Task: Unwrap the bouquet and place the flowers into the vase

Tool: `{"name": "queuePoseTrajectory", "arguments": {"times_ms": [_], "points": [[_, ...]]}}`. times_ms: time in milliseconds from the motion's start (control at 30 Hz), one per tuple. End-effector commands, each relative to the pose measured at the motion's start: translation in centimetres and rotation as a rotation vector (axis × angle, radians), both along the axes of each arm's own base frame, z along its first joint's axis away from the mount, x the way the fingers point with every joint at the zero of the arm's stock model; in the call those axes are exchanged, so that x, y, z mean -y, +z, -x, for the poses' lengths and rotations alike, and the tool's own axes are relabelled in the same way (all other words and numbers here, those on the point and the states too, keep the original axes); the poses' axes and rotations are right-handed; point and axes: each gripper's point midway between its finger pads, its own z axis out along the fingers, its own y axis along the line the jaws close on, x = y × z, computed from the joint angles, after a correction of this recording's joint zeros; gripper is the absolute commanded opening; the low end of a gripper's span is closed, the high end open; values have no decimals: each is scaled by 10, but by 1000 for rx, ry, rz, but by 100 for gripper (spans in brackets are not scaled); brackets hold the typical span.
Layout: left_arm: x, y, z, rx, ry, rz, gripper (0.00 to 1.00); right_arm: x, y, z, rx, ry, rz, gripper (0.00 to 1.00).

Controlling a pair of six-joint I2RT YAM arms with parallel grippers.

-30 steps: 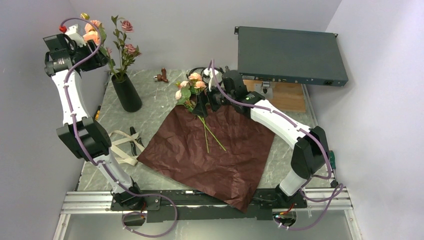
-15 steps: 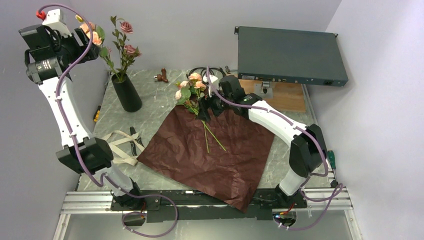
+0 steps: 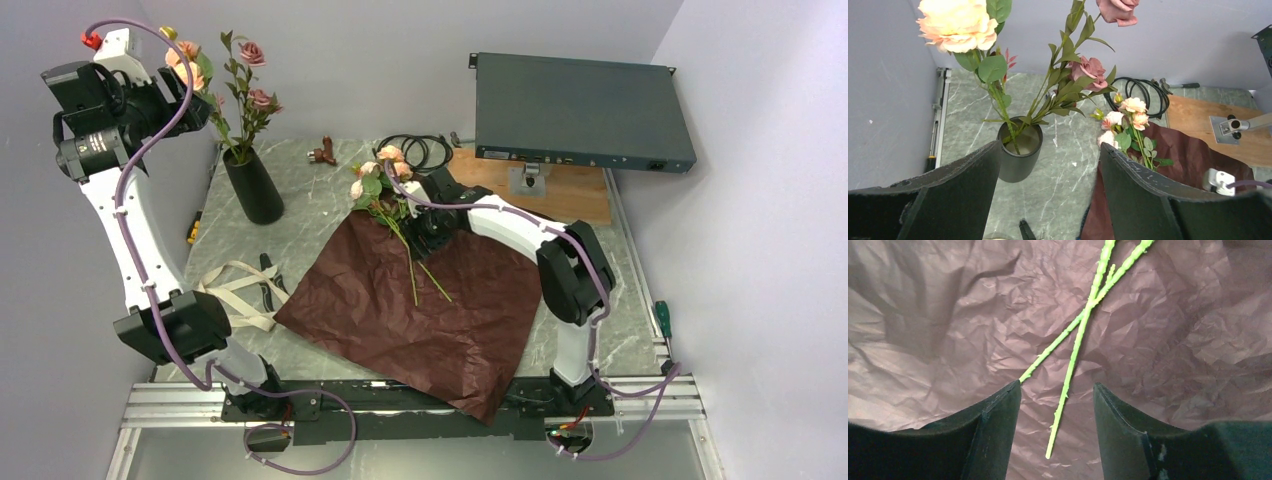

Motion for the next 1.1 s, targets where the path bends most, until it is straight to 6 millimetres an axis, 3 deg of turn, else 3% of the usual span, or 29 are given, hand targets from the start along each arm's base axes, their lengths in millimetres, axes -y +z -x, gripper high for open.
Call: {"name": "queuePoseTrajectory", "arguments": {"times_ms": [0, 433, 567, 800, 1067], "points": [[9, 20, 3, 69, -38, 0, 77, 3, 2, -13, 32, 5, 60, 57], [9, 16, 2, 59, -36, -3, 77, -9, -26, -22, -8, 5, 132, 46], [9, 16, 2, 58, -36, 0, 77, -8, -35, -23, -19, 3, 170, 42], [10, 17, 2, 63, -43, 6, 77, -5, -54, -21, -43, 16, 231, 27], [10, 13, 2, 57, -44, 5, 77, 1, -75, -13, -60, 23, 311, 24]]}}
